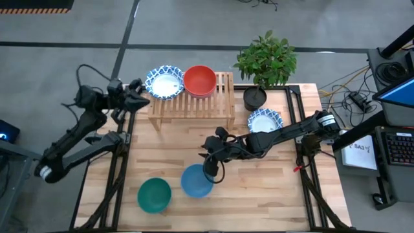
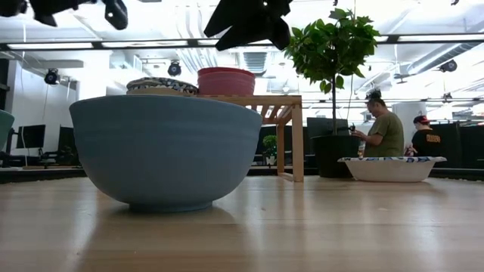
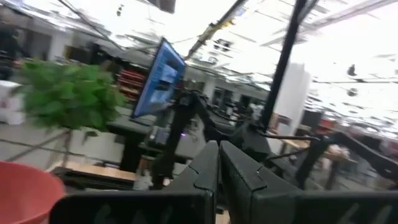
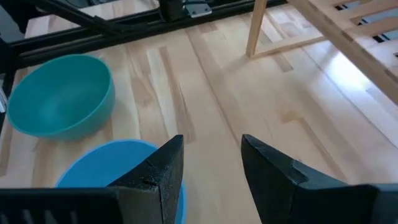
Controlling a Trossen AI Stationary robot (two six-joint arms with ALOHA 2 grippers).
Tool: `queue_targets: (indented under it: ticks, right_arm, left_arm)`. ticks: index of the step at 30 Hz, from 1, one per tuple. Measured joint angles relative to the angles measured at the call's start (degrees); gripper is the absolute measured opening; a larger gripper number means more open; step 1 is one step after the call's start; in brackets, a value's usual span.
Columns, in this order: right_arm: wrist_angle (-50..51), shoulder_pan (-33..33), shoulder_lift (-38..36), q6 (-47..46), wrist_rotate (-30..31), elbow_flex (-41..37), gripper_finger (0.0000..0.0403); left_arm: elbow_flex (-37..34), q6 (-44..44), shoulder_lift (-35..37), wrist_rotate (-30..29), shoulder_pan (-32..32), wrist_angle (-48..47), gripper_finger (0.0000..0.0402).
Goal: Place and stack bowls onto a shelf
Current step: Stack the blue bowl on top of the orange bowl on the shelf
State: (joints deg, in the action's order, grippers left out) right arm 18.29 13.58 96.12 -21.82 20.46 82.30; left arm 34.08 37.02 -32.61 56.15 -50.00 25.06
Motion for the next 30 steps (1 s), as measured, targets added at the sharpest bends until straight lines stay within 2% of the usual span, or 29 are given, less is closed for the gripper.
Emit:
queue_targets:
  ticks: [9, 14, 20, 25, 30]
  right_arm:
    - [0.2, 0.0, 4.1, -0.1, -3.2, 1.0, 0.0150]
    - [-0.1, -0.1, 7.0, 0.9, -7.2, 3.2, 0.0150]
    - [4.2, -0.1, 10.4, 3.3, -10.1, 6.3, 0.0150]
    - [7.5, -0.1, 12.1, 6.0, -10.2, 6.7, 0.0150]
    - [7.8, -0.3, 14.6, 5.9, -10.1, 6.6, 0.0150]
  left_arm:
    - [1.4, -6.5, -3.2, -5.2, 16.9, -1.7, 0.0000]
    - [1.1, -11.7, -2.4, -12.0, 27.0, -7.1, 0.0000]
    - [1.0, -16.3, -2.0, -19.1, 39.1, -12.2, 0.0000]
    - [1.0, -19.8, -1.8, -25.5, 48.2, -13.9, 0.0000]
    - [1.0, -21.7, -1.6, -28.2, 54.4, -14.7, 0.0000]
